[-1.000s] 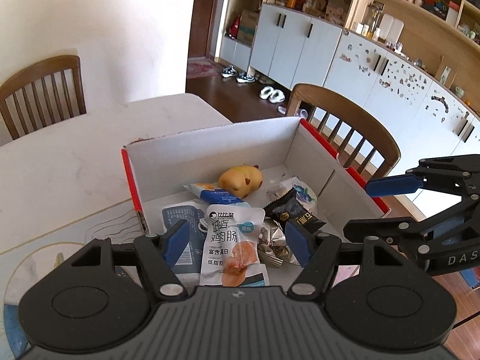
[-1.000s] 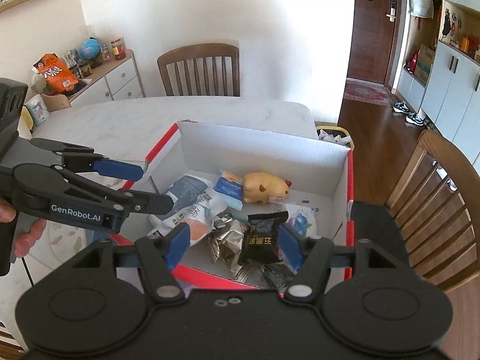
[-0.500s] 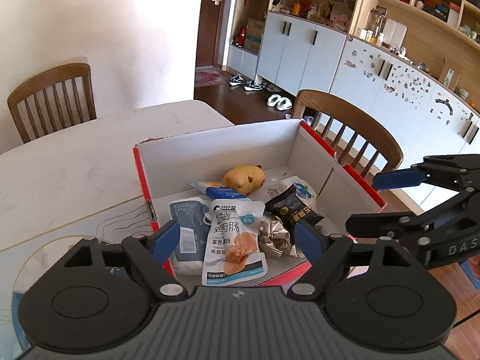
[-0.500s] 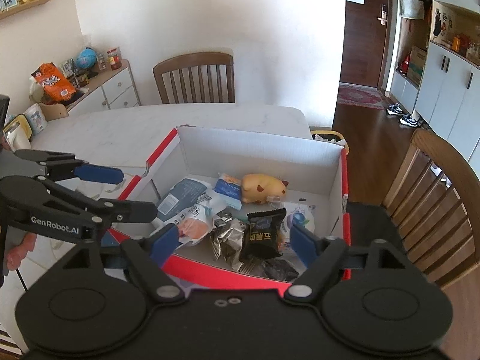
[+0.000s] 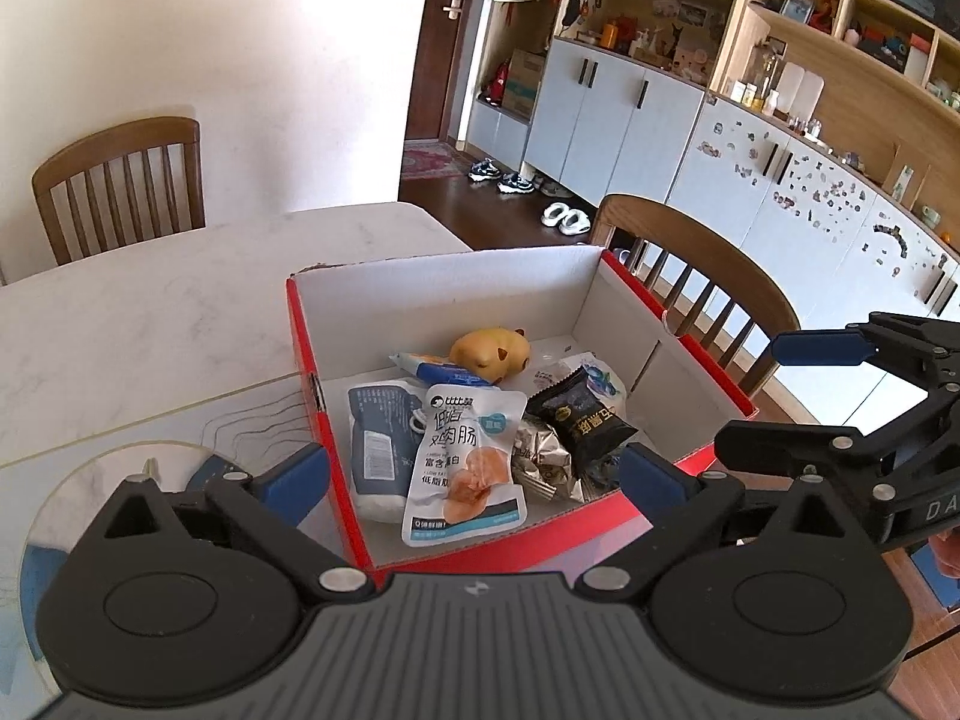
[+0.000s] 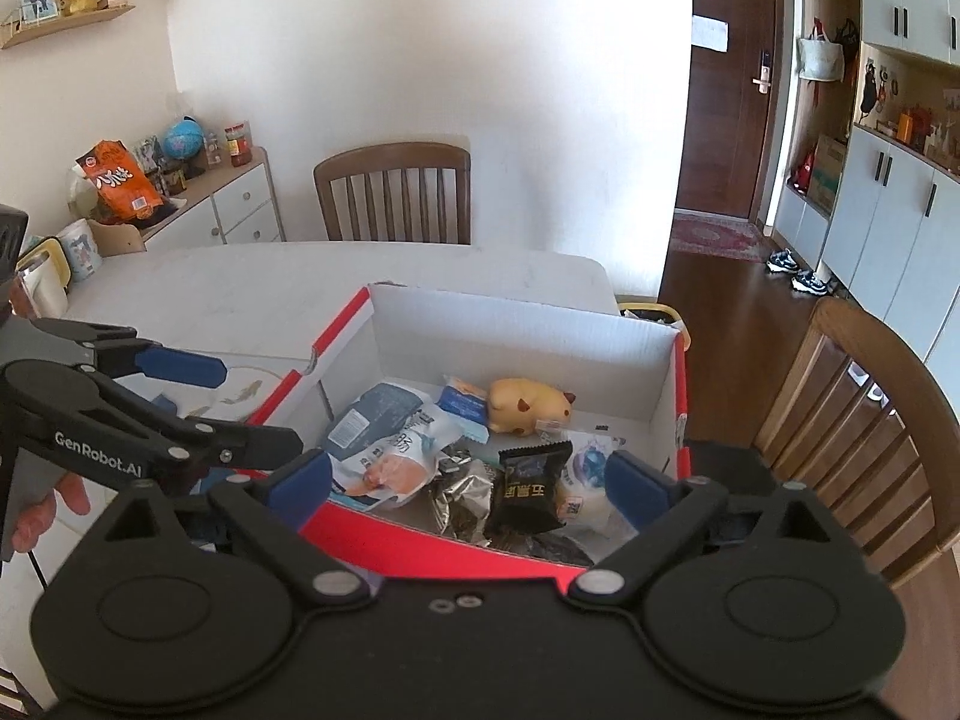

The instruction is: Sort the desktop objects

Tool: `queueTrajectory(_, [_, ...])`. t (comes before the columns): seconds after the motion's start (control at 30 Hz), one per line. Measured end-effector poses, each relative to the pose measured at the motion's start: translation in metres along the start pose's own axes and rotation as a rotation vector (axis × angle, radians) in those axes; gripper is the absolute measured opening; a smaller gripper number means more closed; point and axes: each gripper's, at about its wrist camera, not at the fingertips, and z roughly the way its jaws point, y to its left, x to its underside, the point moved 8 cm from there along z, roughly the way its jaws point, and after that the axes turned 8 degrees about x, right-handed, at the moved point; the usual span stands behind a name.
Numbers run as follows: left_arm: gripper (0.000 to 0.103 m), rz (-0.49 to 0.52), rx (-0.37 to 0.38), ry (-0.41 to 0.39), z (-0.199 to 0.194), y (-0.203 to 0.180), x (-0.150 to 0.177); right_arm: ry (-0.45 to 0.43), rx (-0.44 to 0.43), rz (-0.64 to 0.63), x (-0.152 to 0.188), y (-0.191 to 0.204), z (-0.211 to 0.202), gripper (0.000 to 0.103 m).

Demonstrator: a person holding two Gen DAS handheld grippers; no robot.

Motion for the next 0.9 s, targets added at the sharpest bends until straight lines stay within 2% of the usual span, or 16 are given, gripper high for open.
queueTrajectory(0.3, [0.103,0.023,-0.019,-0.013,-0.016,-0.002,0.008,-0.024,0.007,-0.012,-0.001,0.008,-0.01,0.099])
queueTrajectory(0.53, [0.103,0.057,-0.076,-0.03,-0.027,-0.001,0.013,-0.026,0.008,-0.005,0.0,0.01,-0.013,0.099])
queueTrajectory(0.9, [0.103,0.056,-0.055,-0.015,-0.032,-0.004,0.022,-0.023,0.01,-0.003,0.002,0.013,-0.014,0.099])
